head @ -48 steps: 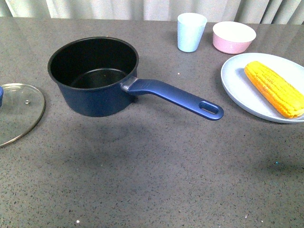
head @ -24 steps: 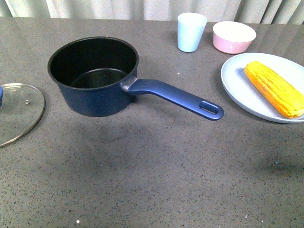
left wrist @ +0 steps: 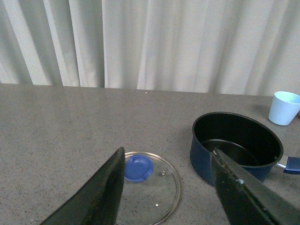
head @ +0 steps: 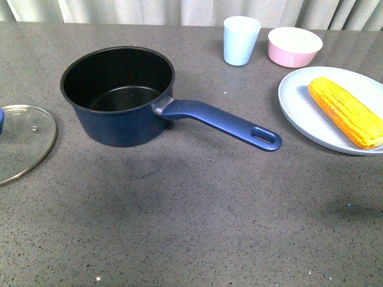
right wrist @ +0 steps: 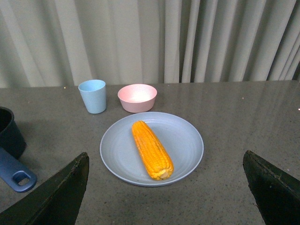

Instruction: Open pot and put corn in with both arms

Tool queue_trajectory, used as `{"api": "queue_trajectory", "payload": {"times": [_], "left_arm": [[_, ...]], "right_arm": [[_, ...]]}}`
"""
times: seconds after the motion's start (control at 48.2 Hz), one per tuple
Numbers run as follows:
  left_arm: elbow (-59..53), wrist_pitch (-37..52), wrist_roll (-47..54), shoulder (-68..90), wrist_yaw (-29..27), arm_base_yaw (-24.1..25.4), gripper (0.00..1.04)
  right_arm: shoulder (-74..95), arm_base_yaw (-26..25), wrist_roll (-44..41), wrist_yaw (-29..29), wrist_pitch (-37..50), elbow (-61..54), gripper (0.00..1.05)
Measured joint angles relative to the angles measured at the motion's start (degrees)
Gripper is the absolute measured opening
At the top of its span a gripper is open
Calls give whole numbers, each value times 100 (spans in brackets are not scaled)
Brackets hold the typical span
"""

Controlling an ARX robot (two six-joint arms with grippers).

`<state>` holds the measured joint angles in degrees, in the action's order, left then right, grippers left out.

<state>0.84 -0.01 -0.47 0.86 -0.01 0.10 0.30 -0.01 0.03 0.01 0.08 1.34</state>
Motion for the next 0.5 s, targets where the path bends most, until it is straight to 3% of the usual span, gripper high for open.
{"api": "queue_trajectory", "payload": {"times": [0.207,0.332,0.415,0.498], "left_arm": [[0,0,2,-2,0,0,97],[0,0,11,-2,0,0,96],[0,0,9,-2,-2,0,96],[0,0,11,-2,2,0,96]], "right_arm": [[0,0,0,0,-2,0,96],[15,-2,20,-9,-17,9,96],[914,-118,544,-343,-1582,629,96],[1853,-289,737,-470,-2422,1045,96]]}}
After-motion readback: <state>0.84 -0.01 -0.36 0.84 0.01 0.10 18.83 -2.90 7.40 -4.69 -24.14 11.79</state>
